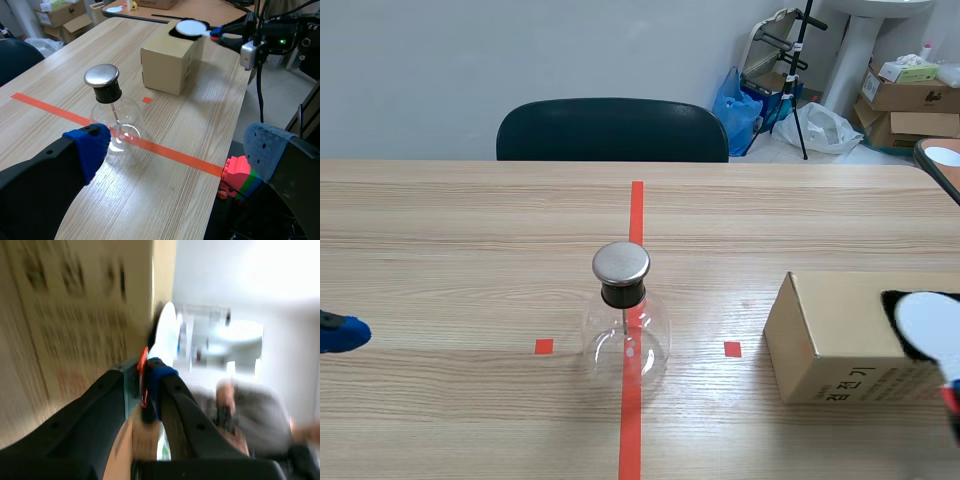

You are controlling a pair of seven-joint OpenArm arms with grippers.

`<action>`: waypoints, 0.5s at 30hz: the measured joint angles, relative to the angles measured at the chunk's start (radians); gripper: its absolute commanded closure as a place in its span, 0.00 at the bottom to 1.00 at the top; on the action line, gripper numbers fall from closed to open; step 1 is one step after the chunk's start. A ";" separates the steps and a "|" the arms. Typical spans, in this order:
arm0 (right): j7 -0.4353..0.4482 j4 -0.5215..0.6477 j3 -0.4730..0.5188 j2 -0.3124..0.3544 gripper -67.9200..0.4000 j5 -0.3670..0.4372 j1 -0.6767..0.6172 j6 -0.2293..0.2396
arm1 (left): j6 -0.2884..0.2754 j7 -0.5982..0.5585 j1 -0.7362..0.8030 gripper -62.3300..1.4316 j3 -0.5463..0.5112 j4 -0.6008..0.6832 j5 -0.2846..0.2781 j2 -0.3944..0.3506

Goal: Do the electroscope experiment

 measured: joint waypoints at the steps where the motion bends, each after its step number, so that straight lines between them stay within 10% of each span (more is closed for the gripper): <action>1: 0.001 0.000 -0.005 -0.003 0.98 -0.005 0.000 -0.003 | 0.000 0.000 0.000 0.09 0.000 0.000 0.000 0.000; 6: -0.256 0.000 -0.009 -0.014 0.98 0.007 -0.001 -0.003 | 0.000 0.000 0.000 0.09 0.000 0.000 0.000 0.000; 11: -0.029 0.000 -0.004 -0.011 0.98 -0.016 -0.009 -0.003 | 0.000 0.000 -0.002 0.09 0.000 0.000 0.000 0.000; 15: -0.216 0.000 -0.012 -0.016 0.98 -0.015 -0.014 -0.003 | 0.000 0.000 -0.002 0.09 0.000 0.000 0.000 0.000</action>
